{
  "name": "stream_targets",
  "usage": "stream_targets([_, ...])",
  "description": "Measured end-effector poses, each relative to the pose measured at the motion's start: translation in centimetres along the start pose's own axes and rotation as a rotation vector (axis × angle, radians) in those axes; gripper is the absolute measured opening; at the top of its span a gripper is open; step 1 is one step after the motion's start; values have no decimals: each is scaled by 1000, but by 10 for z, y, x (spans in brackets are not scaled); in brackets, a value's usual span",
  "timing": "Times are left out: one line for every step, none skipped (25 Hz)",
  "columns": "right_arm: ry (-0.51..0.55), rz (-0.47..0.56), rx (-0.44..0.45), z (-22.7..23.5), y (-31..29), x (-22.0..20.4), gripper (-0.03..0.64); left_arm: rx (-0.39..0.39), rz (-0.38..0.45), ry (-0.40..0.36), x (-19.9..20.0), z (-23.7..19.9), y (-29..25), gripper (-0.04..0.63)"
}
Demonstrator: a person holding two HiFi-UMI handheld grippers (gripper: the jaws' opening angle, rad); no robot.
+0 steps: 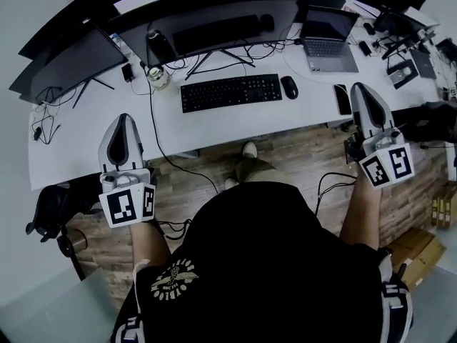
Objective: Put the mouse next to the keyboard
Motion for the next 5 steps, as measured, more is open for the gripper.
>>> stream_targets([1,-3,2,0,0,-2,2,-3,0,2,-1,1,1,2])
stream_targets([1,-5,5,0,0,-4,2,-6,2,3,-2,2,2,2])
stream_targets([-3,-8,7,1,0,-7,2,-9,2,3,-3,3,1,2])
stream_targets([-9,-10,8,2,0,-10,1,-12,2,3,-4,5,1,2])
stream_targets([-15,-12,9,3,0,-13,2,-16,0,4,-6,7,0,2])
Point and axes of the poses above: the fingertips, and each gripper's own axes: y backward along the fingers, z to its right, x out of its top, the point moved 9 cm from there along y, backward along the fingers, and after that the axes turned 4 degrees about -z, right-handed, at the moved point
